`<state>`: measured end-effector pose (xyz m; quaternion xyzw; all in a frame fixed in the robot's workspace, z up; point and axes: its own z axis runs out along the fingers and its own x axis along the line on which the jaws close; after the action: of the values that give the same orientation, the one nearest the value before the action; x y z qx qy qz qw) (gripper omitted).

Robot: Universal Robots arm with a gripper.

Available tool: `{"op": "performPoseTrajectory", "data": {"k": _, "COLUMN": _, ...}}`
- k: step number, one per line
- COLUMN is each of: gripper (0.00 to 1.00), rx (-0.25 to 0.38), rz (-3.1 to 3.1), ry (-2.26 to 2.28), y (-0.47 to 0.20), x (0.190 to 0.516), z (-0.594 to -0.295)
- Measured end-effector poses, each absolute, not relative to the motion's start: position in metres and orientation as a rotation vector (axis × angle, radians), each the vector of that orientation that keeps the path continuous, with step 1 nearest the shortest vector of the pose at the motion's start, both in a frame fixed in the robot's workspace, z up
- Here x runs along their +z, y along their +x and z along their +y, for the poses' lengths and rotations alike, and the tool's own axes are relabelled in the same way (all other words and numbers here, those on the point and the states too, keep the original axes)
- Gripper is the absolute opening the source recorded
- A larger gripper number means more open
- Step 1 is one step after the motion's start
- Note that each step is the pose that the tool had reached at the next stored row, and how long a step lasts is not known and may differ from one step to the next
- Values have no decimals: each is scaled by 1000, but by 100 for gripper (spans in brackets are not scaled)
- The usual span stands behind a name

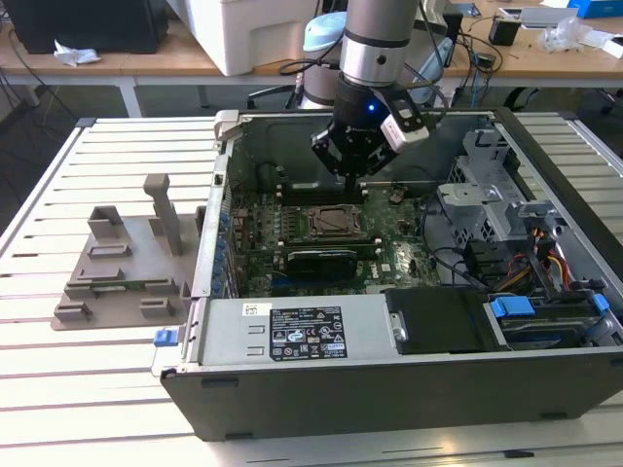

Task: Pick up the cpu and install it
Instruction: 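Install the first cpu locking lever, then install the second cpu locking lever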

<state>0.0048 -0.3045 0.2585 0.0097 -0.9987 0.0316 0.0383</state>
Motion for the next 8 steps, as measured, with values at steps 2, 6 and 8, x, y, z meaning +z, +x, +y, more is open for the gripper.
{"op": "performPoseTrajectory", "data": {"k": 2, "gripper": 11, "rx": 97, "rz": -3063, "ry": 30, "y": 5, "x": 259, "z": -304}}
{"op": "performPoseTrajectory", "data": {"k": 6, "gripper": 11, "rx": 97, "rz": -3063, "ry": 30, "y": 5, "x": 259, "z": -304}}
{"op": "performPoseTrajectory", "data": {"k": 8, "gripper": 11, "rx": 97, "rz": -3063, "ry": 30, "y": 5, "x": 259, "z": -312}}
